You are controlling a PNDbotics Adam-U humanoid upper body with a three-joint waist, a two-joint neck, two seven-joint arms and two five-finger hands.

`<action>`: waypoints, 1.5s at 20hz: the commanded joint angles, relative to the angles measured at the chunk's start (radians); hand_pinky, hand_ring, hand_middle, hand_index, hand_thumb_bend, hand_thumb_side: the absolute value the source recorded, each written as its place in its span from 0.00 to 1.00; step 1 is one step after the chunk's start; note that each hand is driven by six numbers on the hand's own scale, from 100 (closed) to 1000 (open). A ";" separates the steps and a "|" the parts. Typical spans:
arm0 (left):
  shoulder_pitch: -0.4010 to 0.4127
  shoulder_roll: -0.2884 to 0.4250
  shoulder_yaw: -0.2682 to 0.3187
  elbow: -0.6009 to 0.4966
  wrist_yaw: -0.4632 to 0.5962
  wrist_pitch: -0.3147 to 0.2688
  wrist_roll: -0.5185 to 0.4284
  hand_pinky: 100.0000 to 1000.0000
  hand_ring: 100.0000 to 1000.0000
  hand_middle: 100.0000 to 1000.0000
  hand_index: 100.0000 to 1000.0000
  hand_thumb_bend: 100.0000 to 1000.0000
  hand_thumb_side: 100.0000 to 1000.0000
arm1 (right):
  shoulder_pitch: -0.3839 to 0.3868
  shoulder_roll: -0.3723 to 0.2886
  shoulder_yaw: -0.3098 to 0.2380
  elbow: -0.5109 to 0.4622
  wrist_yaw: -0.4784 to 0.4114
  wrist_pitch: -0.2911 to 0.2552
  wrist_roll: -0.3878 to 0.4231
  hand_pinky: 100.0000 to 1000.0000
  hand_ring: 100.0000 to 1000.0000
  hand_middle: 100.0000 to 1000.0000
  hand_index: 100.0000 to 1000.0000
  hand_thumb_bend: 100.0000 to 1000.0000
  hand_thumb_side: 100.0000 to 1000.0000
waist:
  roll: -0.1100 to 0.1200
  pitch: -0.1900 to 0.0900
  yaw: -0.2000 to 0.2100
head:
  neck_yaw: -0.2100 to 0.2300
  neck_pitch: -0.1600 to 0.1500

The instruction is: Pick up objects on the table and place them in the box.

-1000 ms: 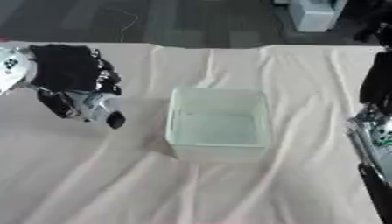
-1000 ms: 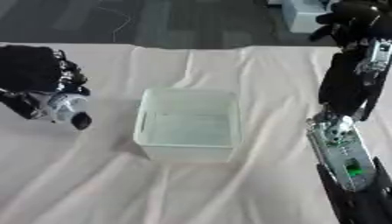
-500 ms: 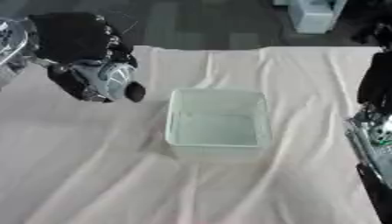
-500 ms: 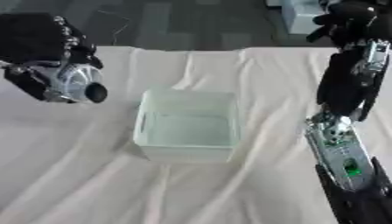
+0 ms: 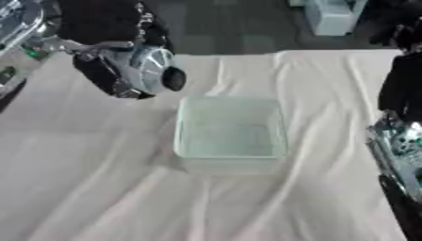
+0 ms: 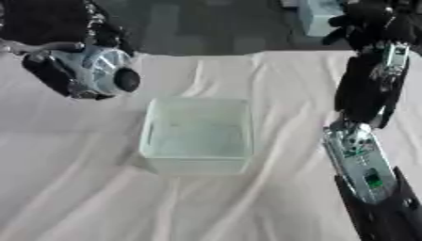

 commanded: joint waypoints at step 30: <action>-0.121 -0.249 -0.078 0.209 0.242 0.133 -0.332 0.00 0.00 0.00 0.19 0.00 0.48 | -0.055 0.044 0.018 -0.064 -0.028 -0.019 0.027 0.31 0.48 0.53 0.59 0.00 1.00 | 0.032 0.010 -0.064 | 0.063 -0.001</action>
